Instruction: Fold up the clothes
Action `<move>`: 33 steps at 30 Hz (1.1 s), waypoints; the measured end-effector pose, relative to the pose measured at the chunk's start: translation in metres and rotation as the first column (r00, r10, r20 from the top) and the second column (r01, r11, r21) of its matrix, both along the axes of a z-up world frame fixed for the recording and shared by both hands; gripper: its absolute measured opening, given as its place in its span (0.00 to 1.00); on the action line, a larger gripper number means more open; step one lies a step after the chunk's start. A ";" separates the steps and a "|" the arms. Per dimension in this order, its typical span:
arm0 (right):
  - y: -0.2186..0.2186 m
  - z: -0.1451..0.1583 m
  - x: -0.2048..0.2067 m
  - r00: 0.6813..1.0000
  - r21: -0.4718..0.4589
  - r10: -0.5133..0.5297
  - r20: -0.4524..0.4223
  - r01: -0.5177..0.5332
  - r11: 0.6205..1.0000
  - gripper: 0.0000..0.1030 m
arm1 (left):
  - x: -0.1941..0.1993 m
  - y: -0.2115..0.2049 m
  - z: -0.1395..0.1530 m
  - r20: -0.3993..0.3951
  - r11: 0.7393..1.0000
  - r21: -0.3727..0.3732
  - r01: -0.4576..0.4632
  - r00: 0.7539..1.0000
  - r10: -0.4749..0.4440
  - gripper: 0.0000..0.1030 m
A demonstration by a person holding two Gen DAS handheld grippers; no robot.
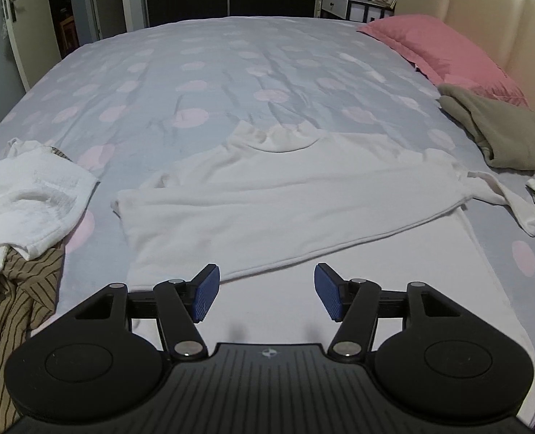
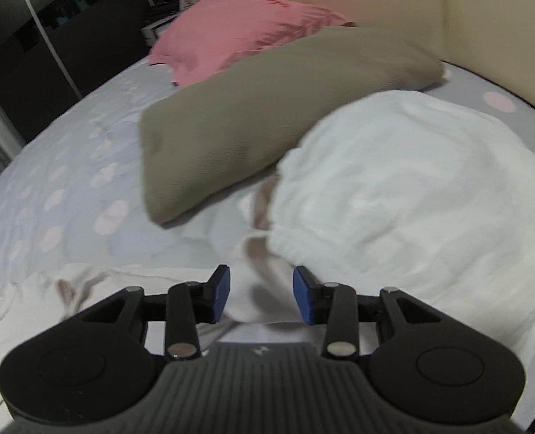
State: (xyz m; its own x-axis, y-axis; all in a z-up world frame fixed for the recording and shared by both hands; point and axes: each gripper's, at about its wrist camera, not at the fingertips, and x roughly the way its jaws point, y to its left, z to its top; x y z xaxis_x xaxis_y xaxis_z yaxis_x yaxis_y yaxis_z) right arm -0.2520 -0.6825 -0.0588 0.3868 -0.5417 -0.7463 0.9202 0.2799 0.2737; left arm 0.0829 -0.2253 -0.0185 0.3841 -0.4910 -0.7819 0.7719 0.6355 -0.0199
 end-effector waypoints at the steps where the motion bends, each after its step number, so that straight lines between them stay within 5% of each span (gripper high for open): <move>1: -0.002 -0.004 -0.001 1.000 0.013 0.000 0.013 0.000 1.000 0.41 | -0.001 0.000 0.000 -0.002 1.000 -0.005 -0.002 1.000 0.002 0.55; 7: -0.010 -0.022 0.027 0.997 -0.018 0.072 -0.033 -0.073 0.997 0.42 | -0.003 0.002 0.001 -0.035 0.999 -0.037 -0.030 0.999 0.029 0.55; 9: -0.012 -0.025 0.035 0.994 -0.006 0.098 -0.051 -0.099 0.995 0.07 | -0.001 0.003 0.003 -0.043 0.998 -0.049 -0.038 0.998 0.036 0.55; 13: -0.005 -0.010 0.050 0.994 -0.049 0.099 -0.033 -0.101 0.994 0.06 | 0.004 0.006 0.006 -0.053 0.995 -0.068 -0.067 0.997 0.063 0.55; 19: 0.024 0.054 0.088 0.984 -0.232 0.154 0.088 -0.130 0.964 0.06 | 0.010 0.006 0.009 -0.101 0.990 -0.100 -0.098 0.991 0.088 0.55; 27: 0.055 0.153 0.104 0.981 -0.530 0.159 0.114 -0.075 0.844 0.06 | 0.011 0.009 0.017 -0.100 0.989 -0.125 -0.082 0.993 0.070 0.55; 33: 0.033 0.131 0.093 0.993 -0.470 0.103 0.066 -0.060 0.881 0.06 | 0.012 0.008 0.015 -0.109 0.990 -0.115 -0.080 0.992 0.067 0.55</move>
State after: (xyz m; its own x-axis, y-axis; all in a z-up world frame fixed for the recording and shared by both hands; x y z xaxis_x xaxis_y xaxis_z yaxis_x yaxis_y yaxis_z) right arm -0.1593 -0.6496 0.0718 0.4958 -0.7822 -0.3773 0.8674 0.4678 0.1699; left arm 0.0946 -0.2169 -0.0032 0.3418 -0.5567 -0.7572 0.7130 0.6785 -0.1770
